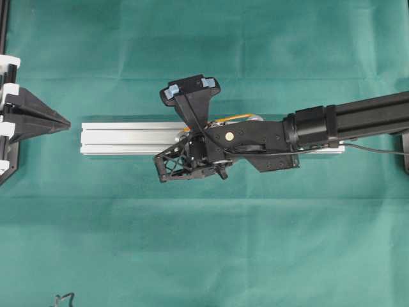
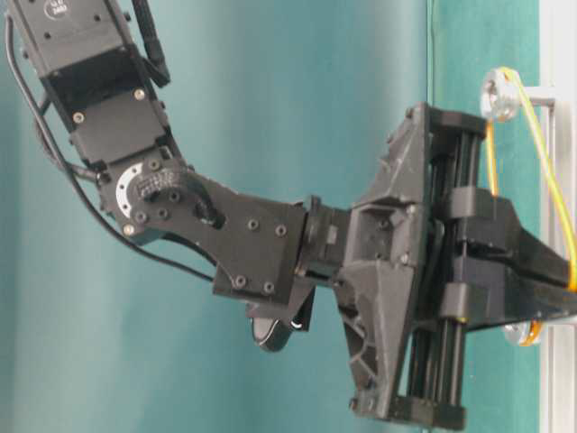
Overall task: Hook the rubber onto the shaft.
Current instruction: 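Pull the band around the left peg with the right gripper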
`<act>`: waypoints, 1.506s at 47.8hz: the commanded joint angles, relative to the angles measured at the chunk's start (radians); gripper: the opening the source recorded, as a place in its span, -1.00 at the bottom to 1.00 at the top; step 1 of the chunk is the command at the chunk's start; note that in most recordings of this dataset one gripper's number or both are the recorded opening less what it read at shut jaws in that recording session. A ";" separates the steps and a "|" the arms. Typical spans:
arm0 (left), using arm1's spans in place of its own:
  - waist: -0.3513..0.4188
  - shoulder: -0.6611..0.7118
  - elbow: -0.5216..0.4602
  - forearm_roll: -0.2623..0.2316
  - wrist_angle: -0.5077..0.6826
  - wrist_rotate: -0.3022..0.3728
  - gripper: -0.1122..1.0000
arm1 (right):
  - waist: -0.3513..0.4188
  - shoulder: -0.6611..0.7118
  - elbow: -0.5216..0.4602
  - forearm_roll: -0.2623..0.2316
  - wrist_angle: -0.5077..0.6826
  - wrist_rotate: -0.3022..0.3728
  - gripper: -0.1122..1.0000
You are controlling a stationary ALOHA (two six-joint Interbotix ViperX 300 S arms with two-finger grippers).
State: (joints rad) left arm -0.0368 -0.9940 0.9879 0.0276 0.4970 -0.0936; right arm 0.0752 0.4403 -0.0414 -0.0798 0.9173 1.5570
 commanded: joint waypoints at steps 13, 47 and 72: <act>-0.002 0.005 -0.026 0.002 -0.005 0.000 -0.79 | 0.005 -0.077 0.038 -0.003 -0.003 0.002 -0.71; -0.003 0.003 -0.026 0.002 -0.005 -0.002 -0.80 | 0.005 -0.089 0.058 -0.008 -0.012 -0.028 -0.71; -0.003 0.005 -0.026 0.003 -0.003 0.000 -0.80 | 0.003 -0.100 0.058 -0.032 -0.011 -0.031 0.65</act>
State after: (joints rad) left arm -0.0368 -0.9940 0.9879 0.0276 0.4970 -0.0936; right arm 0.0752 0.3942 0.0261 -0.1012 0.9081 1.5263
